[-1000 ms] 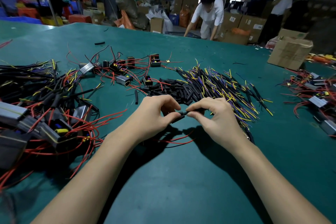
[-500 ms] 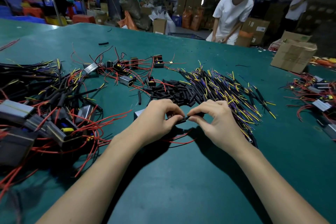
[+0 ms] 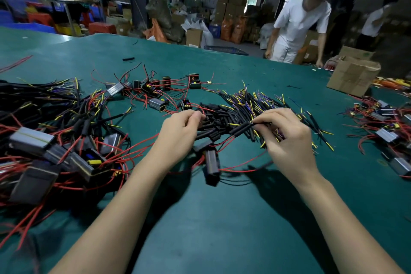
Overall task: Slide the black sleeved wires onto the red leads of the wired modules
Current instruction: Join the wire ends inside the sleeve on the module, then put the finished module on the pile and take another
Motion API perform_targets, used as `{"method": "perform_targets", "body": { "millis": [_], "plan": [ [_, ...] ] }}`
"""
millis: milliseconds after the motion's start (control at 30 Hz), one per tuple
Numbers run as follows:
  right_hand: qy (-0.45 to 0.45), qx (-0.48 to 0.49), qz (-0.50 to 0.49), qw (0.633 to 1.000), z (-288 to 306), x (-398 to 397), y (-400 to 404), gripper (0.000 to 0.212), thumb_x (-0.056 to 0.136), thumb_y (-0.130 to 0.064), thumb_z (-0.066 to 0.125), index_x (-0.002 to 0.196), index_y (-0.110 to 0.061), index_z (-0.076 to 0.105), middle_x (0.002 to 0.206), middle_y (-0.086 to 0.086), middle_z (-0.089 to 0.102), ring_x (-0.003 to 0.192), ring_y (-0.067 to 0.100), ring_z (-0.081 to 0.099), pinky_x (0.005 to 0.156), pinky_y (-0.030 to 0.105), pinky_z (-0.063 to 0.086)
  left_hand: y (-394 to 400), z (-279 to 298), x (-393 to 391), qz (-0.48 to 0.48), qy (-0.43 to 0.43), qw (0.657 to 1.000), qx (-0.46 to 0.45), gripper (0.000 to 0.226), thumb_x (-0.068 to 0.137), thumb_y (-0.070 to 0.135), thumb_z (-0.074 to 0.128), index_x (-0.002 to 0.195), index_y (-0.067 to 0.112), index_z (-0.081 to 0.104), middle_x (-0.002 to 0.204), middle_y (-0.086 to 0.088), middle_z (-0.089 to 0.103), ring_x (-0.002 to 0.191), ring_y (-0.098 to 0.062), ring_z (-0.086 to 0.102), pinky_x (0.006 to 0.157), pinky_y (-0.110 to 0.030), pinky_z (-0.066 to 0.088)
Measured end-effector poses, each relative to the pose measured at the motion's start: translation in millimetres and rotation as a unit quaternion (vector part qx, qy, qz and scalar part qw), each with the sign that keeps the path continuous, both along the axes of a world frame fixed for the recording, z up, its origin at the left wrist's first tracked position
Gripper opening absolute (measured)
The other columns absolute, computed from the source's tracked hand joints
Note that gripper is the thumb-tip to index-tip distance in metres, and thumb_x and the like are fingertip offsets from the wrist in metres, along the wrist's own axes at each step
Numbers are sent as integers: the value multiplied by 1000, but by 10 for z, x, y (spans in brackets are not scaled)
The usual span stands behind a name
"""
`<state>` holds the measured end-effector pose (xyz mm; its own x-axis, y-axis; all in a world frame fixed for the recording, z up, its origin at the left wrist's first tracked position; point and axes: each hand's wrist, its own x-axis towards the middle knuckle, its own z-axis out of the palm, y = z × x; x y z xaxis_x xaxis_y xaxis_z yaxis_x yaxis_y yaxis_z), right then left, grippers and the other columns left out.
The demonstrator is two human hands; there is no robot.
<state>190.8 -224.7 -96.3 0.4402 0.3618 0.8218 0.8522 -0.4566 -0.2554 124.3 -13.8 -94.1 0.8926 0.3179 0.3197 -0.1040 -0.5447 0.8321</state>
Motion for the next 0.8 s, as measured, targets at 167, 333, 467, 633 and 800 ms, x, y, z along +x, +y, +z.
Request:
{"method": "perform_targets", "body": {
  "millis": [167,333,467,633,800],
  "plan": [
    [6,15,-6,1000,106,25,26,6,83,0,69,87,-5,70,86,3,66,84,22,58,75,35,48,-17,-62,37,-65,65,994,-63,38,102,35,35,114,14,64,112,-6,66,108,-19,59,101,-34,43],
    [30,41,-3,999,318,-13,79,11,82,1,69,87,-9,70,83,-2,64,76,13,56,71,13,38,-11,-117,122,-126,128,957,-228,43,102,43,28,114,19,60,102,1,63,77,-1,55,66,-19,44],
    [51,92,16,994,585,-43,185,13,84,-5,68,90,-17,68,81,-10,63,73,-3,54,69,12,38,30,-148,168,-142,151,871,-446,44,103,40,28,114,9,58,91,-13,65,78,-20,62,82,-30,45],
    [140,167,103,971,874,-88,579,23,87,-8,63,85,-31,63,78,-7,65,72,11,59,72,26,48,131,-161,137,-138,162,785,-582,31,103,30,32,94,13,57,80,-11,68,62,-16,68,64,-23,51],
    [172,167,222,945,1135,-224,1259,17,90,-3,61,87,-20,62,78,0,65,64,7,59,68,22,50,104,-230,163,-144,153,778,-592,23,101,25,35,107,12,54,86,-8,69,70,-14,68,63,-19,51]
  ]
}}
